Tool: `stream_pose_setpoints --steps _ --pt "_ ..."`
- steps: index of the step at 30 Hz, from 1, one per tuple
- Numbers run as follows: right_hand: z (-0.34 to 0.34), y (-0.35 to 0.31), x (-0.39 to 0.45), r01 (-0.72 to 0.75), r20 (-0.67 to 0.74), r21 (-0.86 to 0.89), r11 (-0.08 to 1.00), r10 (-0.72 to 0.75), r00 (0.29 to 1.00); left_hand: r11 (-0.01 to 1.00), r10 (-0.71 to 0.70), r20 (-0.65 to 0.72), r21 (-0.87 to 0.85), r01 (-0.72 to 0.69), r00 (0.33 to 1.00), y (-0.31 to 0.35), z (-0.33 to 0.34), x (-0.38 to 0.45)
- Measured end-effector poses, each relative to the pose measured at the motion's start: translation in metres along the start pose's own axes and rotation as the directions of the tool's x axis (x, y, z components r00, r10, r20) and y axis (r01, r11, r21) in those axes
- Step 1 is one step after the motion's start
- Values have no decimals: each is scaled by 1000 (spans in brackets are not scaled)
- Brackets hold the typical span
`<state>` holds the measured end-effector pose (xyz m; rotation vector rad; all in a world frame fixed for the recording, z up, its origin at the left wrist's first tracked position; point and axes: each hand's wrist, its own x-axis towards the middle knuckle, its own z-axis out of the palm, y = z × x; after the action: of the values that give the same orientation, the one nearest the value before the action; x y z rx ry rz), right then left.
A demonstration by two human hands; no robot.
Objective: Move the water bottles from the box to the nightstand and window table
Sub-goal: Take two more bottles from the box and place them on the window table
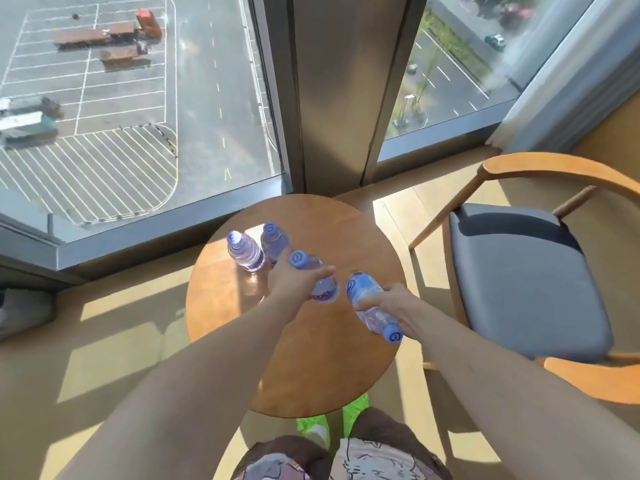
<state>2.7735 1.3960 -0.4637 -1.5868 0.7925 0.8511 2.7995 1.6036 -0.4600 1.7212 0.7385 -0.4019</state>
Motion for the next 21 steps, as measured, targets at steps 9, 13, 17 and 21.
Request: stream_pose_setpoints --steps 9,13,17,21 --pt "-16 -80 65 106 40 -261 960 -99 994 989 111 -47 99 -106 993 26 25 54" --pt "-13 -96 90 138 52 -352 926 -128 990 970 80 -35 233 -70 996 31 34 72" --pt "-1 -104 106 238 8 -413 879 -258 966 950 85 -36 303 -70 996 31 43 82" --pt "4 -116 113 380 -30 -480 791 -448 894 933 77 -22 355 -64 997 33 49 91"
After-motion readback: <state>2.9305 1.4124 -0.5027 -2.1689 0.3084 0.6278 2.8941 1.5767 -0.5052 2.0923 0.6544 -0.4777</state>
